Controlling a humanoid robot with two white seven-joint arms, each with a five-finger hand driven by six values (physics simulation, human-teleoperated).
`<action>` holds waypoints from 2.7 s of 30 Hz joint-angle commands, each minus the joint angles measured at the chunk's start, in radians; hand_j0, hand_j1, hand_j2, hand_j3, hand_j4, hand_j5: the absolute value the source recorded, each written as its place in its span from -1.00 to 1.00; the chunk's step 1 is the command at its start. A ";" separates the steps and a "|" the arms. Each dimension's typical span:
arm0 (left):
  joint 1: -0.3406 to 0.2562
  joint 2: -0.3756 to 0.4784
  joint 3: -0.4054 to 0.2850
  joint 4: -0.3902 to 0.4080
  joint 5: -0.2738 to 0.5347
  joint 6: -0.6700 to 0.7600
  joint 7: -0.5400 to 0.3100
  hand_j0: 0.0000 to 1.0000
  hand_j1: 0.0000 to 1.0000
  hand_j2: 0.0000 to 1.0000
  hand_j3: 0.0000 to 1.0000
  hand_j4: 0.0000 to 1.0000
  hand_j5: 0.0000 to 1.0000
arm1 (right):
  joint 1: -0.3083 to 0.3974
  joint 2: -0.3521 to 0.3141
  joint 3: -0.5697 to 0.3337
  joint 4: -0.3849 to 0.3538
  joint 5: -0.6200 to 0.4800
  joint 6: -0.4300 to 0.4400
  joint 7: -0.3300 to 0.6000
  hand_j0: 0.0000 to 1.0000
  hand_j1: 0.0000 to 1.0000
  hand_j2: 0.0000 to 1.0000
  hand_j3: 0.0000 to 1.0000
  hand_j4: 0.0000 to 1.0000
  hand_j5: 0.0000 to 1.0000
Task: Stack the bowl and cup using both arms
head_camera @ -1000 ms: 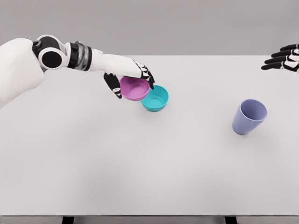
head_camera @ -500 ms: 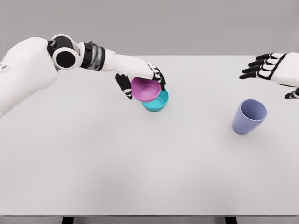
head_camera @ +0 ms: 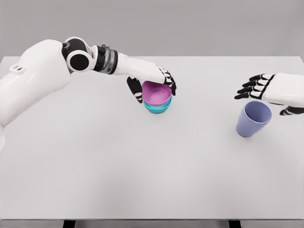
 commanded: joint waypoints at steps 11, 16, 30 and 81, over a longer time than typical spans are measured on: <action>0.006 -0.020 0.001 0.040 -0.007 0.003 -0.001 0.44 0.44 0.44 0.44 0.44 0.44 | 0.000 -0.004 0.009 0.017 -0.001 0.003 0.000 1.00 1.00 1.00 1.00 1.00 1.00; 0.008 -0.029 0.001 0.045 -0.007 0.003 -0.001 0.44 0.44 0.44 0.44 0.44 0.44 | 0.000 -0.006 0.012 0.009 -0.001 0.003 0.000 1.00 1.00 1.00 1.00 1.00 1.00; 0.009 -0.038 0.001 0.068 -0.010 0.003 -0.001 0.44 0.44 0.44 0.44 0.44 0.44 | -0.008 0.008 0.046 0.058 0.020 0.003 0.000 1.00 1.00 1.00 1.00 1.00 1.00; -0.023 0.224 0.032 -0.176 0.145 0.003 -0.001 1.00 1.00 1.00 1.00 1.00 1.00 | -0.043 0.059 0.120 0.117 0.078 0.003 0.000 1.00 1.00 1.00 1.00 1.00 1.00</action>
